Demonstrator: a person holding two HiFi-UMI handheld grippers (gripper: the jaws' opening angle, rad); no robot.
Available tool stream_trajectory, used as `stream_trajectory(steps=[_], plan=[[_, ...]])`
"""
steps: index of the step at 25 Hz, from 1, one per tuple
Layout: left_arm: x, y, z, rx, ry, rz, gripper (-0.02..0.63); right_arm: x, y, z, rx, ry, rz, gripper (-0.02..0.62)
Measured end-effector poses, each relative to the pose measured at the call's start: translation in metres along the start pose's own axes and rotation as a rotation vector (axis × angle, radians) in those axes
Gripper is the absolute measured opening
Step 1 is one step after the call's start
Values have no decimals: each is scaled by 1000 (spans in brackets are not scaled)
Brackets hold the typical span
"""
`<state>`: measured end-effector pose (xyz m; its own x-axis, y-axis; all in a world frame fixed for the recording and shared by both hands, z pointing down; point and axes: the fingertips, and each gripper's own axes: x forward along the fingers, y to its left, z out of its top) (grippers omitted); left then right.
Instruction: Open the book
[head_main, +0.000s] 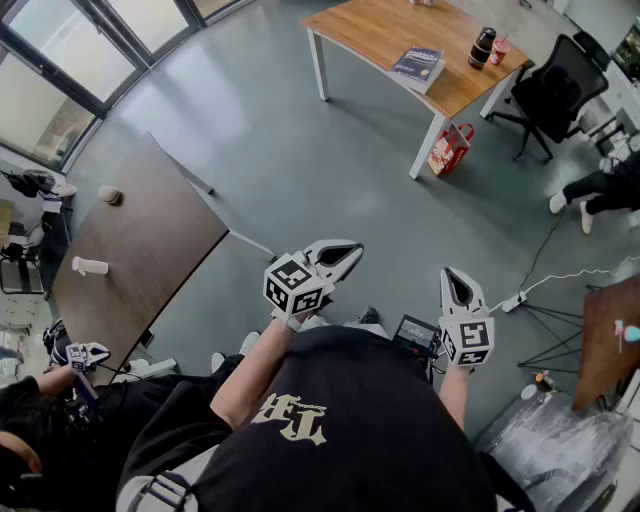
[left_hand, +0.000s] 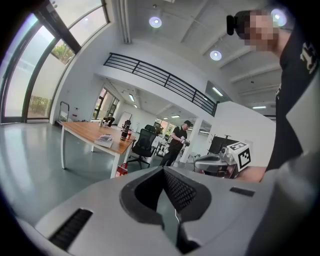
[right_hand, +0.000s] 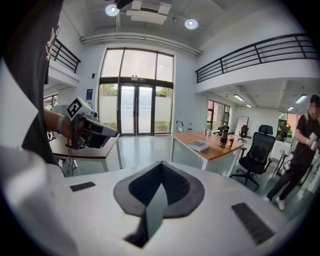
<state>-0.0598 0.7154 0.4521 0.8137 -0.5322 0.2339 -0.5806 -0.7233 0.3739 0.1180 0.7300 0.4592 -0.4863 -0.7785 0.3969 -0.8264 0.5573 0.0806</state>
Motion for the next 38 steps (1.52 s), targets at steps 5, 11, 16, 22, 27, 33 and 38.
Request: stream_trajectory(steps=[5, 11, 16, 22, 27, 33, 38], plan=[[28, -15, 2, 9, 1, -5, 5, -6, -29, -8, -8, -10, 3, -14], [45, -33, -3, 14, 2, -9, 5, -13, -47, -18, -26, -10, 15, -14], [50, -45, -11, 9, 7, -12, 5, -17, -45, -22, -37, -11, 36, -14], [51, -40, -18, -12, 4, -16, 5, -10, -35, -28, -47, 17, 59, -14], [52, -25, -20, -25, 0, -33, 5, 6, -23, -23, -63, 27, 73, -14], [50, 6, -6, -33, -18, -32, 5, 37, -15, -6, -84, 40, 94, -14], [37, 43, 2, -56, -18, -10, 5, 75, -7, 14, -103, 47, 120, -14]])
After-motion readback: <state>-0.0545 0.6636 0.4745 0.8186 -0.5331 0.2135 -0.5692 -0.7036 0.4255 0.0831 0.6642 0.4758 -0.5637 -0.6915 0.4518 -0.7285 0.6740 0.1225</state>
